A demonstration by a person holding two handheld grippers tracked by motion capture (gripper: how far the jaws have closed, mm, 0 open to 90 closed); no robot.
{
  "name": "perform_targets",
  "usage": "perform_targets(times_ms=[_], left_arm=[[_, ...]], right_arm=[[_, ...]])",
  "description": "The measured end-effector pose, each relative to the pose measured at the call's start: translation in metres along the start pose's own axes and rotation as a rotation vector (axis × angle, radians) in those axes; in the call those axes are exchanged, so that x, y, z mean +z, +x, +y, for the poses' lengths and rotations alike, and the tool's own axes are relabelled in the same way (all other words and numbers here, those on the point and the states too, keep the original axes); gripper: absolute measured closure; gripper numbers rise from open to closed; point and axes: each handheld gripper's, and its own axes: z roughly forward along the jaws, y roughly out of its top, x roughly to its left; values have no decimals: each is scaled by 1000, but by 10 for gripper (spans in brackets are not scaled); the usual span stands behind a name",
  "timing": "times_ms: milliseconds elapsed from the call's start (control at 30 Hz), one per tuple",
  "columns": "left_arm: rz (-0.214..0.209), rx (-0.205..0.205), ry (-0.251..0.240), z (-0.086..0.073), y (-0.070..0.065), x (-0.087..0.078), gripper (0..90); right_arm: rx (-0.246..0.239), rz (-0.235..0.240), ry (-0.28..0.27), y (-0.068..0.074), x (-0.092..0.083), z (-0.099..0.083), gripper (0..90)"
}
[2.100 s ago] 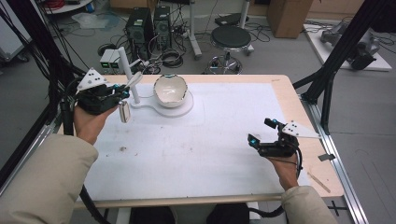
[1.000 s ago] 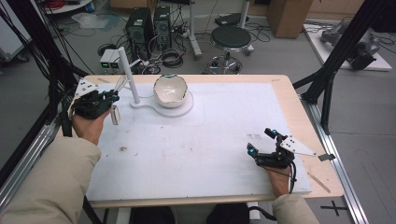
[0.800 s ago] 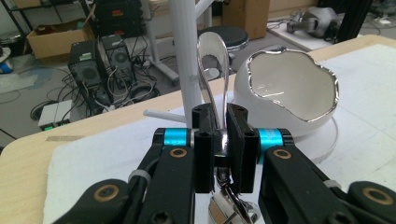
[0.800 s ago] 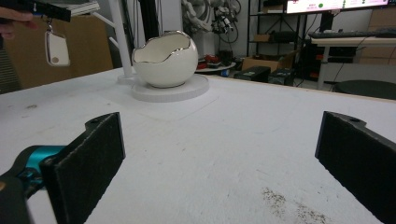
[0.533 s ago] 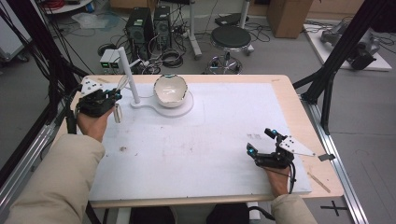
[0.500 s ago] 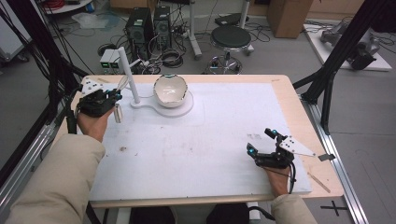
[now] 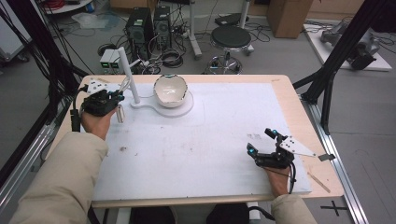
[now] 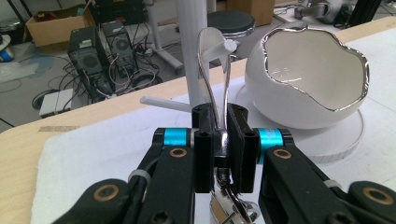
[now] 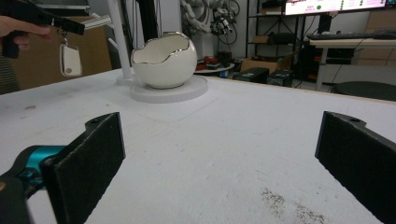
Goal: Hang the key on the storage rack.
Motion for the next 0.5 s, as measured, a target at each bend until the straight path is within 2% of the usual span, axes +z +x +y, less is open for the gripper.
perform_targets(times_ms=[100, 200, 367, 500], left_arm=[[-1, 14, 15, -2, 1, 2, 816], [-3, 7, 21, -4, 1, 6, 815], [-7, 7, 59, -8, 2, 12, 811], [-28, -30, 126, -12, 2, 17, 785]], right_arm=[[2, 0, 2, 0, 0, 0, 5], [1, -1, 2, 0, 0, 0, 5], [2, -2, 1, 0, 0, 0, 5], [0, -2, 0, 0, 0, 0, 5]])
